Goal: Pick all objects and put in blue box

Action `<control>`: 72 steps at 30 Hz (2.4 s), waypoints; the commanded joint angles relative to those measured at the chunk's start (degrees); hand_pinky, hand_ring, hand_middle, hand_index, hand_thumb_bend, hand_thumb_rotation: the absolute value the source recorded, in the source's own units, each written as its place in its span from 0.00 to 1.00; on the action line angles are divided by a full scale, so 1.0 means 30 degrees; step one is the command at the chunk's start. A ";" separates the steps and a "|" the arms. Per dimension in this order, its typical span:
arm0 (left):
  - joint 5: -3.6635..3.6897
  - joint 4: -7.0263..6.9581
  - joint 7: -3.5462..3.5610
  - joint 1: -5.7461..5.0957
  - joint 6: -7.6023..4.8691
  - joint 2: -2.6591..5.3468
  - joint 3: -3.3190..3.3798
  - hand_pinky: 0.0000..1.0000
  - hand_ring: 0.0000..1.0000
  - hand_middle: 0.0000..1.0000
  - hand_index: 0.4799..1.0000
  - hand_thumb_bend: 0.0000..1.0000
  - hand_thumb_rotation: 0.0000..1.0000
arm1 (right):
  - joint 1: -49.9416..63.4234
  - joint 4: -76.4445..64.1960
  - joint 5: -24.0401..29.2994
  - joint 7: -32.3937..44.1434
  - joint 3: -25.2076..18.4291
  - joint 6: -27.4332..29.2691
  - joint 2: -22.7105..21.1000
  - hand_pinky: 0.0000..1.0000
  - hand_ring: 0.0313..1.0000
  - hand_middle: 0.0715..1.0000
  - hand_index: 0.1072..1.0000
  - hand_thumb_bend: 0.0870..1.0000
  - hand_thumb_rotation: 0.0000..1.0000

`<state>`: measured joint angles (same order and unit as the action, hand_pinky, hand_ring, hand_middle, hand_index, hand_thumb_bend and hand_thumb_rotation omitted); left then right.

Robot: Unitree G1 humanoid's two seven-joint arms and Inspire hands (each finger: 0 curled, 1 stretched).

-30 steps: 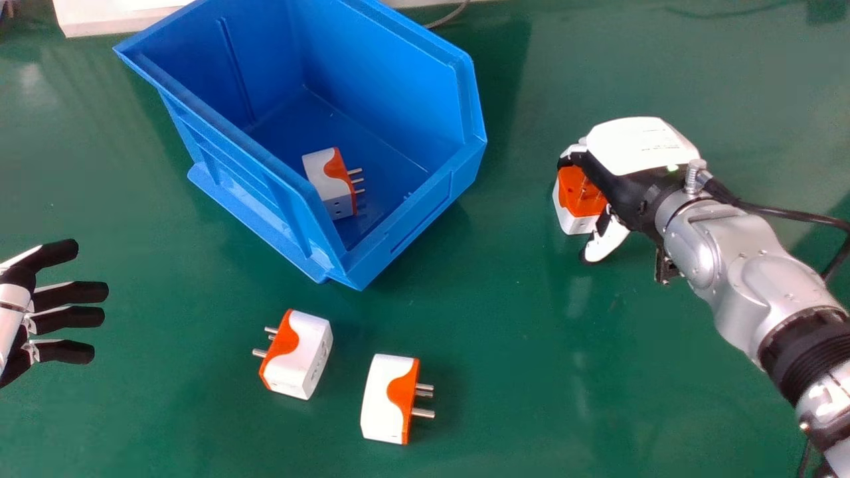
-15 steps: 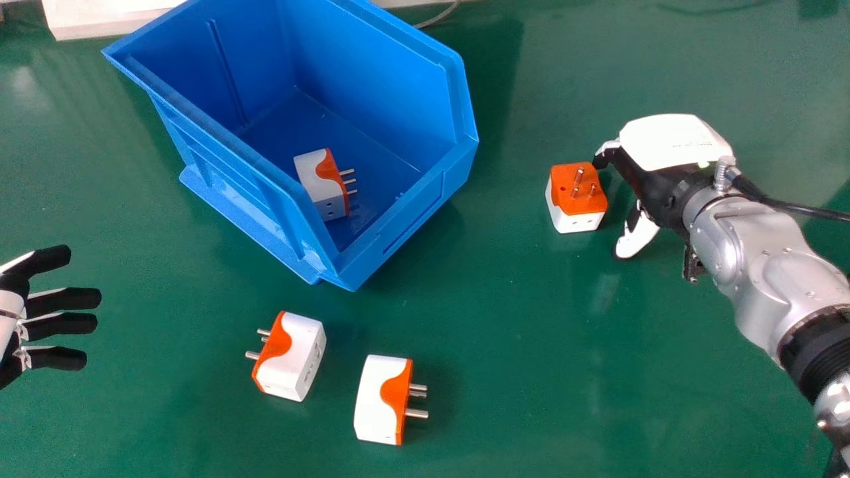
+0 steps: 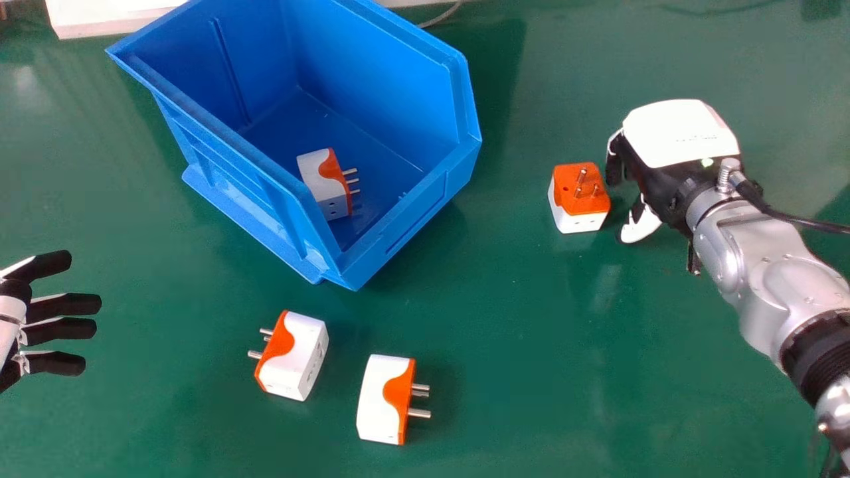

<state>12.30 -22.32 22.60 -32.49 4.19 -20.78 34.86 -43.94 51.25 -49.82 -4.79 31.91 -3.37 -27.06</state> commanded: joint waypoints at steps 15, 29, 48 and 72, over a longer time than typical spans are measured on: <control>-0.0283 -0.0080 -0.0090 0.0131 -0.0653 -0.0165 -0.0013 0.57 0.68 0.71 0.65 0.21 0.93 | -0.0535 -0.0211 0.0311 0.0245 -0.0304 -0.0568 0.0147 0.44 0.45 0.49 0.40 0.47 0.00; -0.0519 0.0022 -0.0197 0.0298 -0.0881 -0.0115 -0.0319 0.57 0.68 0.71 0.64 0.20 0.92 | -0.0388 -0.0915 0.0447 0.0964 -0.0647 -0.1390 0.0001 0.48 0.53 0.59 0.53 0.53 0.00; -0.0809 0.0460 -0.0276 0.0828 -0.1115 -0.0147 -0.0597 0.57 0.69 0.71 0.64 0.19 0.93 | -0.0341 -0.1450 0.0393 0.1299 -0.0682 -0.1463 -0.0048 0.88 0.99 1.00 0.99 0.65 0.08; -0.0859 -0.0034 -0.0515 0.0826 -0.0983 0.0147 -0.0896 0.57 0.69 0.71 0.64 0.21 0.93 | -0.0896 -0.0841 0.0190 0.1479 -0.0108 -0.1047 0.1168 0.87 1.00 1.00 0.98 0.66 0.07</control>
<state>9.55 -21.02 21.71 -29.55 1.87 -20.57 32.07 -44.25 48.73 -49.22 0.41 31.66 -6.68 -23.62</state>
